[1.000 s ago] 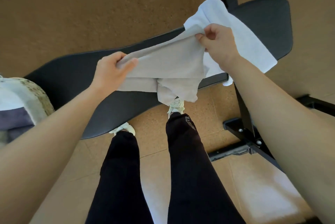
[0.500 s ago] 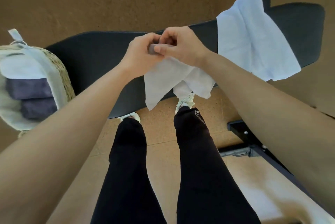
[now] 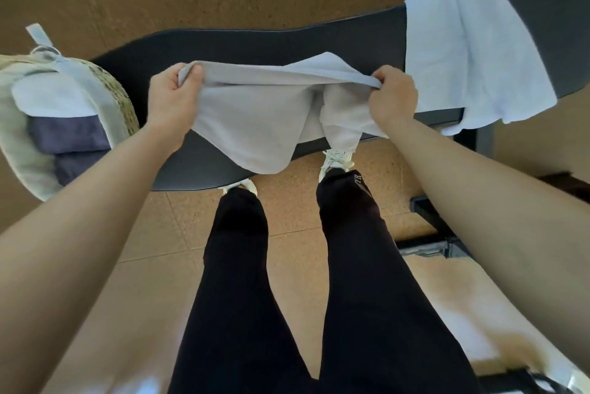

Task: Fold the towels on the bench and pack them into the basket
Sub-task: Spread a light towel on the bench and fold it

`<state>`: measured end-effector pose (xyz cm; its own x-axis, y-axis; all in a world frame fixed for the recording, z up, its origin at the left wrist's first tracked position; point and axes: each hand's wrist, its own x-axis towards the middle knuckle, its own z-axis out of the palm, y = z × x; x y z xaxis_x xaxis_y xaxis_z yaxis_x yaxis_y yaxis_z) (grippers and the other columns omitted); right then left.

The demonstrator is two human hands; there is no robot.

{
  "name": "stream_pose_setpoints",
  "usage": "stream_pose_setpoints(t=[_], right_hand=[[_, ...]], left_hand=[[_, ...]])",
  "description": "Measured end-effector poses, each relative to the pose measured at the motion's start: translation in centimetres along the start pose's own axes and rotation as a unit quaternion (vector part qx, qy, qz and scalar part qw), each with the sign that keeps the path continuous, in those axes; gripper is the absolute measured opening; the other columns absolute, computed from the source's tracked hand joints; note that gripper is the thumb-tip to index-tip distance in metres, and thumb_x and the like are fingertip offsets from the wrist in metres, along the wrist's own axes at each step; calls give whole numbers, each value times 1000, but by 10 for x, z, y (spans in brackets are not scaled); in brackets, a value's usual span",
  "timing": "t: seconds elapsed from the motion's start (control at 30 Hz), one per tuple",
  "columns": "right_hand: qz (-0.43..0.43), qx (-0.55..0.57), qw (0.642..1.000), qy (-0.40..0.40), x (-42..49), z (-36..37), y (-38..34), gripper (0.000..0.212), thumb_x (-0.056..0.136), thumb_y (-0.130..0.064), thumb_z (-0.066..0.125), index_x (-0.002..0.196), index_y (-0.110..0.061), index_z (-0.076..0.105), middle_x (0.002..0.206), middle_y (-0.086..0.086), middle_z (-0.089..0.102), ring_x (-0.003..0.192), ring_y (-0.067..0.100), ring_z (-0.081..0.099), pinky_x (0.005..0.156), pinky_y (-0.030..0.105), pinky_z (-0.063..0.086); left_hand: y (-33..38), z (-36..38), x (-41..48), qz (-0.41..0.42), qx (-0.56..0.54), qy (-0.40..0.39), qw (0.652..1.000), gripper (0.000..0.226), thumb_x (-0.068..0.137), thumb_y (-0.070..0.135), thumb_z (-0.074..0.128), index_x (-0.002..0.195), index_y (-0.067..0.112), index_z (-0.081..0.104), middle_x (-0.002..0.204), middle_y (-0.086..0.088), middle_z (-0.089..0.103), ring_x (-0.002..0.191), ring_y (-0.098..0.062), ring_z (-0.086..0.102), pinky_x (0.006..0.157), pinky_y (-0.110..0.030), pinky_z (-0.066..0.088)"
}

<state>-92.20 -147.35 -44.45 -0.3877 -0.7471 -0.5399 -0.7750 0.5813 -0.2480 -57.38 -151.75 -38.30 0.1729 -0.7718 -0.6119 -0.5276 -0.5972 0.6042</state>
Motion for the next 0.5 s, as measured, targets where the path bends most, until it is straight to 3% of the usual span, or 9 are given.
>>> stream_pose_setpoints(t=[0.1,0.17,0.3,0.4,0.5], right_hand=[[58,64,995,-59,2,3,13,25,93,-9,53,105,-20,73,106,7,69,98,29,63,84,40,54],[39,59,989,-127,5,0,18,16,93,-18,60,94,-10,74,89,8,66,87,26,60,70,32,47],[-1,27,976,-218,19,-19,11,49,88,-46,72,71,-1,66,66,11,46,65,21,44,56,31,31],[-55,-13,989,-140,38,-36,-8,37,92,-36,64,75,-4,70,68,12,54,69,27,53,61,29,39],[-106,-72,991,-25,53,-45,-35,27,98,-31,53,97,-18,77,95,12,66,96,36,59,82,39,45]], left_hand=[[-31,-21,8,-50,113,50,991,33,101,41,48,81,17,59,70,4,49,71,-15,46,66,-32,38],[-47,-33,11,-76,195,52,976,37,100,40,46,79,12,56,71,-4,48,75,-27,48,69,-36,37],[-52,-48,18,-72,307,51,948,35,106,40,41,89,13,56,84,-8,55,84,-31,51,73,-40,38],[-44,-52,32,-42,338,79,937,35,108,40,36,102,14,59,94,-8,56,88,-28,50,75,-41,38],[-44,-55,49,-37,326,111,938,41,109,38,34,109,6,60,108,-18,61,100,-37,56,85,-47,42]])
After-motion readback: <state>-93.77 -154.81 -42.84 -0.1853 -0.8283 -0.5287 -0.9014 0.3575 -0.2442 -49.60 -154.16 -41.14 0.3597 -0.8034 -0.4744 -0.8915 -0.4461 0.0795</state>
